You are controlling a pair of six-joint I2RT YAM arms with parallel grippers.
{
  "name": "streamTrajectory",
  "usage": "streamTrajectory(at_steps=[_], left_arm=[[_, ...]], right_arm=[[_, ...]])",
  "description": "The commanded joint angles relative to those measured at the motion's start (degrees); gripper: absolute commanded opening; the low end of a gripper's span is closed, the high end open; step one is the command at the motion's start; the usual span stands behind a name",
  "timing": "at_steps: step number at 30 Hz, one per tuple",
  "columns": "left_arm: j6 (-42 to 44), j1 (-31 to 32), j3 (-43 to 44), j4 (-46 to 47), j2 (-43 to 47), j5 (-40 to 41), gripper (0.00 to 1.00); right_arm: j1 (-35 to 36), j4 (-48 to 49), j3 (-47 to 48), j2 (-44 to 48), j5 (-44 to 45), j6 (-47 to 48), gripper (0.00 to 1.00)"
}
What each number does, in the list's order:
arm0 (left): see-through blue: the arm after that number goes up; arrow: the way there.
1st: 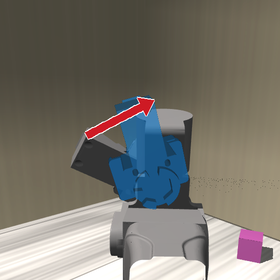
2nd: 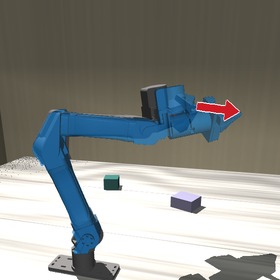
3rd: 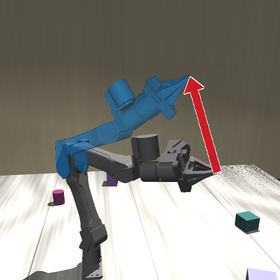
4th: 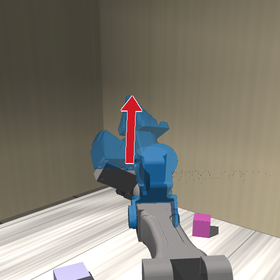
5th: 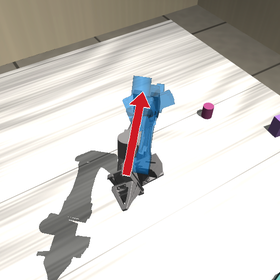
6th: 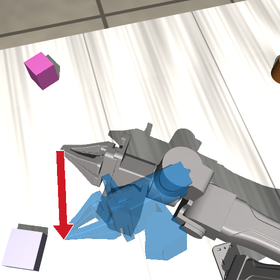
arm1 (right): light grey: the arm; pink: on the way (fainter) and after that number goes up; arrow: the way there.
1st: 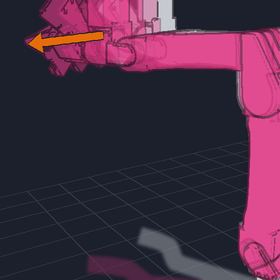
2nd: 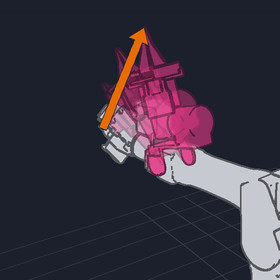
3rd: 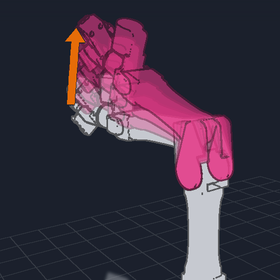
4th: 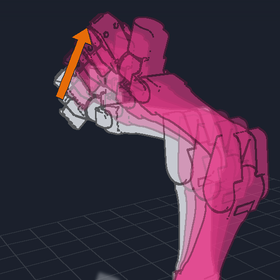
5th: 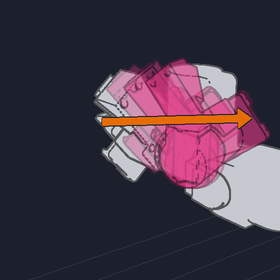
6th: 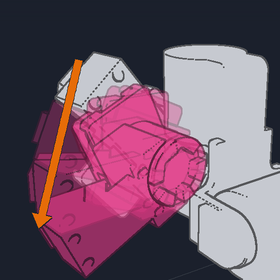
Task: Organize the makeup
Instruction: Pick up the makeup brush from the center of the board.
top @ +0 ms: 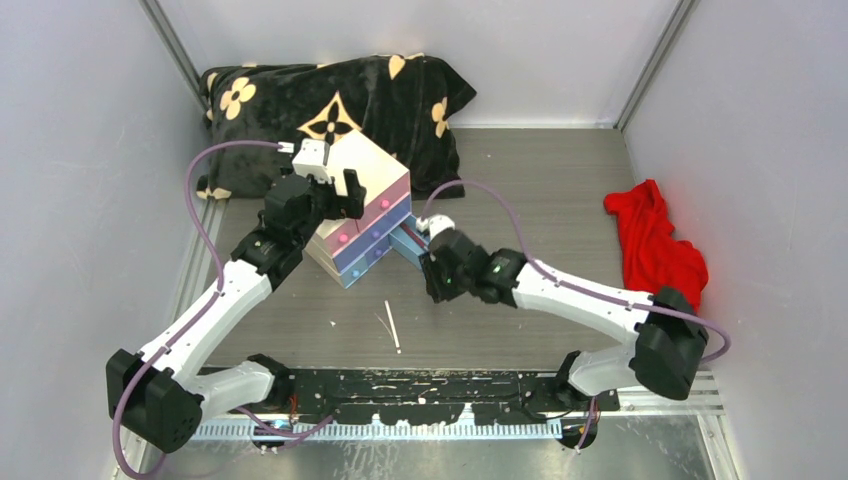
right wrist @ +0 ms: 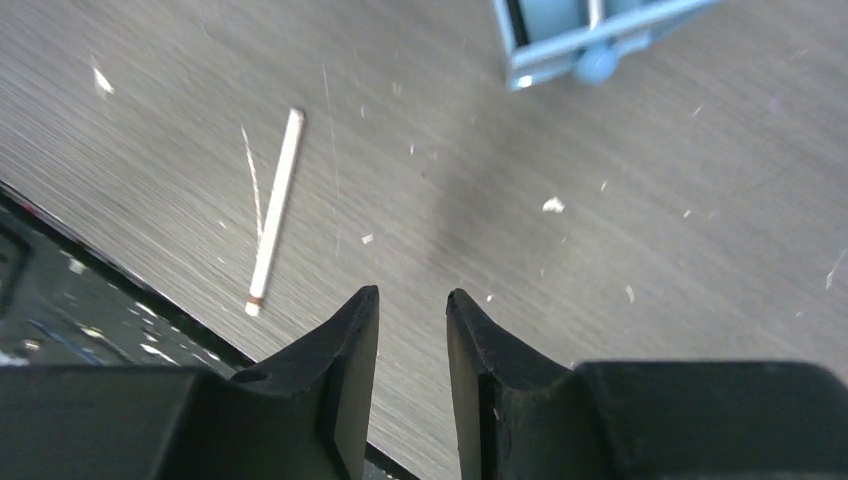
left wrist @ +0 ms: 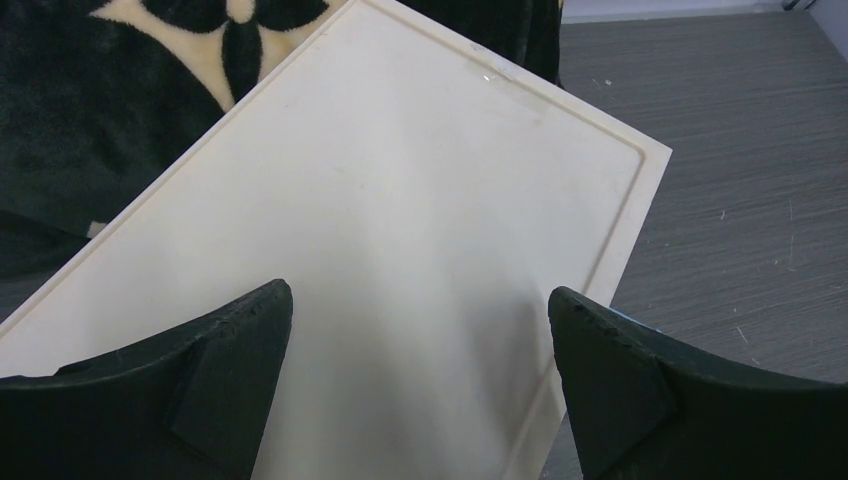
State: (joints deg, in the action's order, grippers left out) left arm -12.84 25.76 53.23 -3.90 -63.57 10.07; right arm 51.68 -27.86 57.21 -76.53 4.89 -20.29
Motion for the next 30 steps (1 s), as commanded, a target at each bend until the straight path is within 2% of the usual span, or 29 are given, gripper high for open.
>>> streamTrajectory(at_steps=[1,5,11,19,30], left_arm=[[-1.5,-0.4,-1.4,-9.1,-1.5,1.1,0.99],[-1.5,-0.4,-1.3,-9.3,-1.4,0.4,1.0],[-1.5,-0.4,-1.8,-9.1,-1.3,-0.1,0.99],[-1.3,-0.4,-2.0,-9.2,-0.7,-1.0,0.99],[-1.5,-0.4,-2.8,-8.7,-0.1,-1.3,0.99]], right_arm=[[8.4,8.1,-4.3,-1.1,13.0,-6.0,0.37],[12.2,11.3,-5.1,-5.2,13.4,-8.7,0.38],[16.6,12.4,0.2,-12.8,15.7,-9.7,0.38],[19.0,13.5,4.4,-20.7,15.0,-11.1,0.39],[19.4,14.3,5.5,-26.2,11.6,-12.4,0.39]])
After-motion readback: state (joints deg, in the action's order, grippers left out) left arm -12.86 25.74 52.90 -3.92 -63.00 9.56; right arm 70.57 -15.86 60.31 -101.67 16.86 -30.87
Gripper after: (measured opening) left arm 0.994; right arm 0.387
